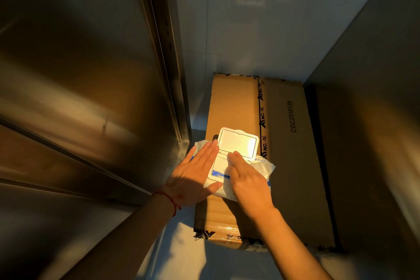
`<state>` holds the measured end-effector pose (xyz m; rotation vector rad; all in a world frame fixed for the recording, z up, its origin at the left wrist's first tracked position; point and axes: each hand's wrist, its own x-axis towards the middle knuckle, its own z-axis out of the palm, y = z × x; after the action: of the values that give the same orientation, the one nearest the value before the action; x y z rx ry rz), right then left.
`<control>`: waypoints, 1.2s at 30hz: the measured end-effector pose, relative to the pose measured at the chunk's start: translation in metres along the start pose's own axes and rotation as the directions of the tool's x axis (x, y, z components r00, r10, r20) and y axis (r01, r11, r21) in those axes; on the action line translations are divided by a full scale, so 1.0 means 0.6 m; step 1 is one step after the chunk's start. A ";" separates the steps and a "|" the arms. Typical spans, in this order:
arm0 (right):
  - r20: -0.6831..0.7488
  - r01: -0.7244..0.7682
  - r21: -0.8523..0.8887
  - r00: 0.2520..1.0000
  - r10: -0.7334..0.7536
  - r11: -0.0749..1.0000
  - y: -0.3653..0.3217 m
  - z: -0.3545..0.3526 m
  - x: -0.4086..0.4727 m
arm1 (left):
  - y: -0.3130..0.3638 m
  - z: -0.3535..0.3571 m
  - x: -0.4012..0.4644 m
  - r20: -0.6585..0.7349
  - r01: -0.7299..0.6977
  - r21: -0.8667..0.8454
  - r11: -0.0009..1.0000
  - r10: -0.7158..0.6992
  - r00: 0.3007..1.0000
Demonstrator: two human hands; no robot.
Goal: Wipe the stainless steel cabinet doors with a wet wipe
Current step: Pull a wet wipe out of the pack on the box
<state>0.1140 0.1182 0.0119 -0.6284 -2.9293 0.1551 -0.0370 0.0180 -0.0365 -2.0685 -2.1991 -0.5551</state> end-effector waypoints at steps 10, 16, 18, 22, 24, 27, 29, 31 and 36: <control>0.024 -0.004 -0.009 1.000 0.004 1.000 0.007 -0.001 -0.019 | 0.000 -0.001 -0.001 -0.003 0.013 -0.026 1.000 -0.013 1.000; 0.057 -0.059 0.018 0.997 0.057 0.998 -0.003 -0.001 -0.007 | 0.001 0.001 -0.001 -0.033 0.005 -0.011 1.000 -0.006 0.999; 0.060 -0.068 0.032 0.996 0.066 0.997 -0.006 0.000 -0.006 | 0.000 0.003 -0.001 -0.032 0.006 -0.007 1.000 -0.007 0.999; 0.050 -0.074 0.010 0.996 0.074 0.997 -0.008 -0.007 -0.006 | -0.003 0.006 -0.002 -0.021 -0.003 -0.003 1.000 0.003 1.000; 0.030 -0.075 -0.016 0.997 0.075 0.997 -0.010 -0.010 -0.006 | -0.002 0.004 -0.002 -0.022 -0.007 0.006 1.000 0.007 1.000; 0.012 -0.072 -0.062 0.997 0.073 0.995 -0.012 -0.006 -0.008 | -0.002 0.004 -0.003 -0.042 -0.011 0.017 1.000 0.012 0.999; 0.008 -0.067 -0.094 0.998 0.068 0.993 -0.014 0.000 -0.010 | -0.003 0.006 -0.004 -0.058 -0.021 0.019 1.000 0.023 0.998; 0.006 -0.060 -0.113 0.998 0.061 0.992 -0.016 0.004 -0.011 | -0.003 0.008 -0.005 -0.063 -0.026 0.025 0.999 0.027 0.998; -0.022 -0.033 -0.149 0.999 0.030 0.988 -0.017 0.006 -0.012 | 0.000 0.005 -0.002 -0.088 -0.028 0.027 0.999 0.030 0.996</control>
<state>0.1154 0.1056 0.0089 -0.6936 -2.9328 -0.0677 -0.0365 0.0179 -0.0397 -2.0189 -2.1129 -0.6003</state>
